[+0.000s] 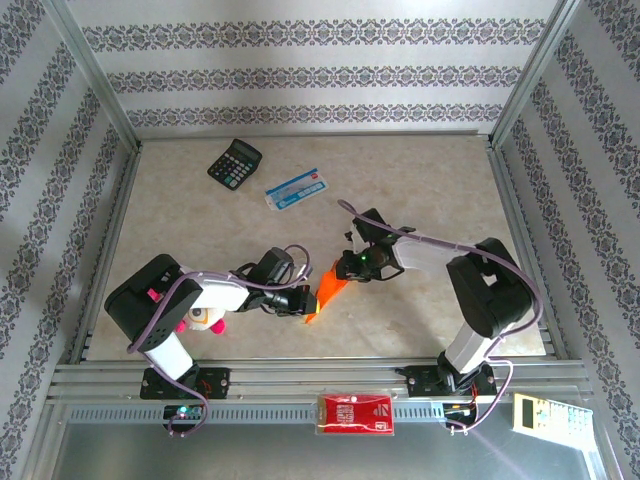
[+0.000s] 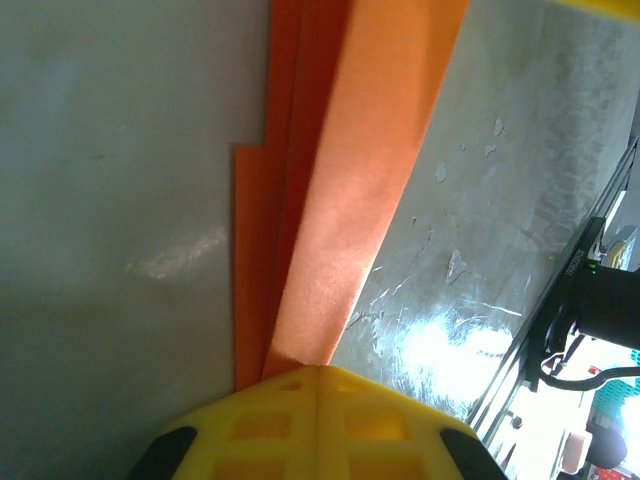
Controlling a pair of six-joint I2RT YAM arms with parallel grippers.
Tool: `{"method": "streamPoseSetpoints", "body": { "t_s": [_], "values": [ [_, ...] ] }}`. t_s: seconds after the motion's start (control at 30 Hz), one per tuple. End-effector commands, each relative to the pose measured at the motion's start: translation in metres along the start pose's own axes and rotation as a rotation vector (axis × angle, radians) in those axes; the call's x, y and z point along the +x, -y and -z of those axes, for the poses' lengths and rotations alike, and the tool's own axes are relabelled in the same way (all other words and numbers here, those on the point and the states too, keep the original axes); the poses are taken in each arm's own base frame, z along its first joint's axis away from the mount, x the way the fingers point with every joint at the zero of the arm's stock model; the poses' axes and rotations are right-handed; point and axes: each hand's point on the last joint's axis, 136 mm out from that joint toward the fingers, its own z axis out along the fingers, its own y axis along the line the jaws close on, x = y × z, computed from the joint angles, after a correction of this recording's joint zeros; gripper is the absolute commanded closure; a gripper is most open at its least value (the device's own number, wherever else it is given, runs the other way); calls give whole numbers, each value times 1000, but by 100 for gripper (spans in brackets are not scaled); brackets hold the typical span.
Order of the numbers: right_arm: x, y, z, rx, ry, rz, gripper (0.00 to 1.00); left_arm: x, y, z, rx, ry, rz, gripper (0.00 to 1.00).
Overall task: Fold a paper plane with a square sheet of paper (pick it up from the middle)
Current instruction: Fold the wing for the fifth time at the center of the table.
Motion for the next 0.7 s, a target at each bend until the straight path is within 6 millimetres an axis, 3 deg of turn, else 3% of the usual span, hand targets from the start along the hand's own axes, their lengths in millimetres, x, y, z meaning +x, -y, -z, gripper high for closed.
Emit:
{"method": "streamPoseSetpoints", "body": {
  "t_s": [0.0, 0.33, 0.67],
  "values": [
    [5, -16, 17, -41, 29, 5, 76, 41, -59, 1, -184, -94, 147, 100],
    [51, -33, -4, -127, 13, -94, 90, 43, -61, -2, -184, -108, 152, 100],
    [67, -42, -29, -148, -35, -109, 90, 44, -61, -1, -187, -112, 152, 100]
  ]
}}
